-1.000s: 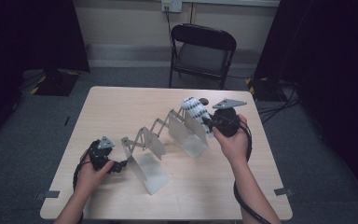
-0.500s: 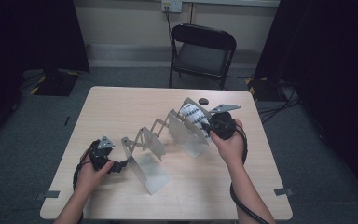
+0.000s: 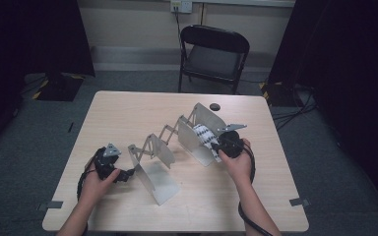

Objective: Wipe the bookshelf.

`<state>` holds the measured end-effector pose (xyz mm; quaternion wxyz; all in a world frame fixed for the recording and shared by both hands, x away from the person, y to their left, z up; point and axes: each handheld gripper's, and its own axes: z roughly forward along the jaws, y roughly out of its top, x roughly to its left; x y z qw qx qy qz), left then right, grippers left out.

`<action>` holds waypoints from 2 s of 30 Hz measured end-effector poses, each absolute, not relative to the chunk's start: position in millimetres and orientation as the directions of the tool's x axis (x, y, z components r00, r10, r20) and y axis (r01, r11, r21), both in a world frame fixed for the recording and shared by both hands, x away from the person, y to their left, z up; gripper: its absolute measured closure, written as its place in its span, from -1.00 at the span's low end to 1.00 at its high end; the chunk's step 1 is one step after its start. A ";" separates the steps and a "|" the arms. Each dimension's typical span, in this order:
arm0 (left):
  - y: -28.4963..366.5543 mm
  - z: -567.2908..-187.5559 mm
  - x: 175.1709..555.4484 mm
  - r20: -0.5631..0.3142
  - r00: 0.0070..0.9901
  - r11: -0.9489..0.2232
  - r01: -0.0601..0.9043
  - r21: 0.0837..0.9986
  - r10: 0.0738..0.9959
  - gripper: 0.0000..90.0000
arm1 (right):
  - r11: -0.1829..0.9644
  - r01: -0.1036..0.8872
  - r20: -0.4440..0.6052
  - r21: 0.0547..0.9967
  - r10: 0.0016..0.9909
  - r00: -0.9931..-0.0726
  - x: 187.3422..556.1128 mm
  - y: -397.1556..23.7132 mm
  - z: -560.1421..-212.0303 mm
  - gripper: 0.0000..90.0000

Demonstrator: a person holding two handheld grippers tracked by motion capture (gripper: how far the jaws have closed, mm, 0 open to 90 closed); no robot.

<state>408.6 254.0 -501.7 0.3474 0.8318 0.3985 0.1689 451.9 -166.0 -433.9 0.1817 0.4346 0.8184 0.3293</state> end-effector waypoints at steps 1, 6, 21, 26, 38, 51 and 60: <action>253.8 -501.8 408.6 0.002 0.624 -0.438 0.546 0.714 0.782 -1.00 | 0.407 0.596 -0.011 0.692 0.832 -0.555 451.8 -166.0 -436.3 0.73; 254.0 -501.7 408.7 0.004 0.626 -0.441 0.545 0.713 0.780 -1.00 | 0.410 0.616 -0.002 0.673 0.834 -0.552 452.1 -167.3 -451.6 0.73; 253.4 -502.0 408.2 -0.001 0.621 -0.434 0.548 0.715 0.784 -1.00 | 0.416 0.638 0.024 0.648 0.826 -0.563 445.7 -168.2 -475.2 0.72; 253.6 -501.8 408.4 0.003 0.623 -0.438 0.546 0.715 0.782 -1.00 | 0.421 0.633 0.020 0.650 0.823 -0.568 442.9 -171.2 -469.0 0.72; 253.4 -501.9 408.2 -0.001 0.621 -0.434 0.548 0.715 0.784 -1.00 | 0.390 0.545 -0.001 0.742 0.814 -0.581 439.2 -174.2 -399.3 0.72; 253.4 -502.0 408.2 -0.001 0.621 -0.434 0.548 0.715 0.784 -1.00 | 0.393 0.477 -0.055 0.786 0.813 -0.580 452.3 -172.0 -351.9 0.72; 253.4 -502.0 408.2 -0.001 0.621 -0.433 0.548 0.716 0.784 -1.00 | 0.402 0.530 -0.034 0.746 0.819 -0.573 456.0 -171.0 -388.3 0.72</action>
